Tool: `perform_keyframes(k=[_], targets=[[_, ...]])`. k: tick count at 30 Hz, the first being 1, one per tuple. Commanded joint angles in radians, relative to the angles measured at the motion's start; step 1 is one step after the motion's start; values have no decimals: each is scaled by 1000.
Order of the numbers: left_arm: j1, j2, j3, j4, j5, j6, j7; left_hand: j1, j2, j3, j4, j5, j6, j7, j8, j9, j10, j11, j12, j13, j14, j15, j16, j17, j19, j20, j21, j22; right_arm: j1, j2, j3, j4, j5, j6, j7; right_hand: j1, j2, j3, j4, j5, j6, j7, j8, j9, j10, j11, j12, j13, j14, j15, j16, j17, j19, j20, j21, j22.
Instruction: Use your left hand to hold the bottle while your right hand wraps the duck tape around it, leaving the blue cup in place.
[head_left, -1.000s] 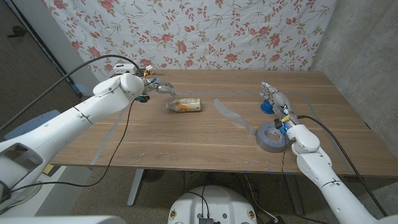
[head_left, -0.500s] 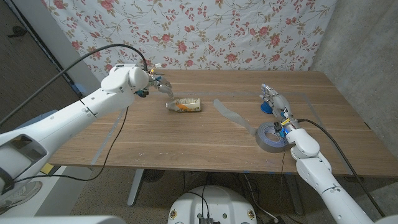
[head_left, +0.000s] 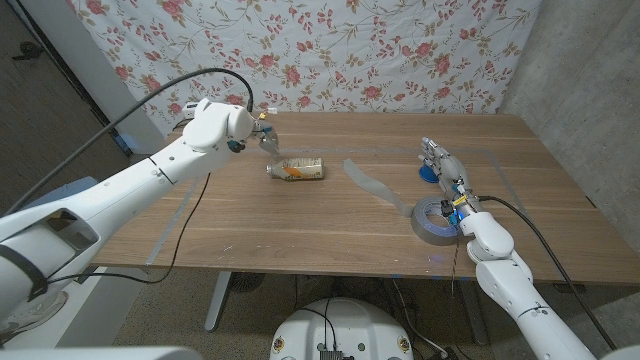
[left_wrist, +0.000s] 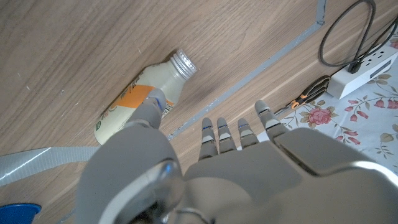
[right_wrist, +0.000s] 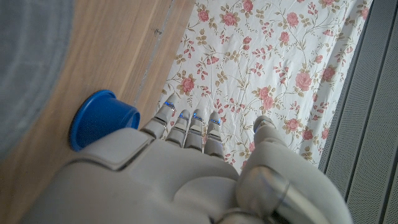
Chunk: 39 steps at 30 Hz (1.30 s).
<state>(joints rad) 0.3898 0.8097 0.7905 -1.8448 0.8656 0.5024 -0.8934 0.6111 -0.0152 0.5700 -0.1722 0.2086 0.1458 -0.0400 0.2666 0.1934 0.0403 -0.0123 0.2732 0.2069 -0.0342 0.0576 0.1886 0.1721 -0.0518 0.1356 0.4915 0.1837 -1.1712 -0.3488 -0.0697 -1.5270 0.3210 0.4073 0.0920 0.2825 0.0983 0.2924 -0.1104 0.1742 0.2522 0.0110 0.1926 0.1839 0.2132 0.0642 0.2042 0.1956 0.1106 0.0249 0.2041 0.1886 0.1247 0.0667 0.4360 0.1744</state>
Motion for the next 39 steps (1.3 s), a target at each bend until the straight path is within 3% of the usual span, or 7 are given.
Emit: perform_keyframes(k=[1,13,30,39], targets=[[15,-66,-9,32,235,-100,-121,16,-4,-6,-1,5,19,6,8,2,8,-2,-5,5,2,13,1,3,1,8,-3,2,-10,0,-1,4,8,12,-4,-3,-2,-3,-1,4,14,0,3,2,12,2,5,2,6,5,7,3,9,-3,-3,4],[50,-114,-41,51,341,-157,-153,27,-10,-18,5,7,42,11,11,4,24,-4,-1,6,14,8,5,4,8,8,-7,2,-7,-4,2,9,12,11,-1,-5,0,-4,-1,4,15,0,3,2,13,4,4,2,11,8,9,3,12,-1,-6,4],[59,-177,-55,114,352,-200,-159,31,-25,-41,13,11,5,18,-14,6,14,-5,-8,6,5,9,1,4,9,7,-15,3,-5,-8,11,11,18,17,6,-6,0,-4,-3,4,16,-2,2,2,14,2,3,3,24,14,10,2,22,4,-10,4],[77,-192,-68,134,320,-202,-114,26,-43,-62,19,14,-23,23,-32,6,2,-1,-15,7,1,9,0,5,10,7,-21,3,7,-11,10,18,17,17,13,-8,-1,-4,-3,4,15,-4,1,2,15,4,2,3,30,14,11,2,25,7,-12,4]])
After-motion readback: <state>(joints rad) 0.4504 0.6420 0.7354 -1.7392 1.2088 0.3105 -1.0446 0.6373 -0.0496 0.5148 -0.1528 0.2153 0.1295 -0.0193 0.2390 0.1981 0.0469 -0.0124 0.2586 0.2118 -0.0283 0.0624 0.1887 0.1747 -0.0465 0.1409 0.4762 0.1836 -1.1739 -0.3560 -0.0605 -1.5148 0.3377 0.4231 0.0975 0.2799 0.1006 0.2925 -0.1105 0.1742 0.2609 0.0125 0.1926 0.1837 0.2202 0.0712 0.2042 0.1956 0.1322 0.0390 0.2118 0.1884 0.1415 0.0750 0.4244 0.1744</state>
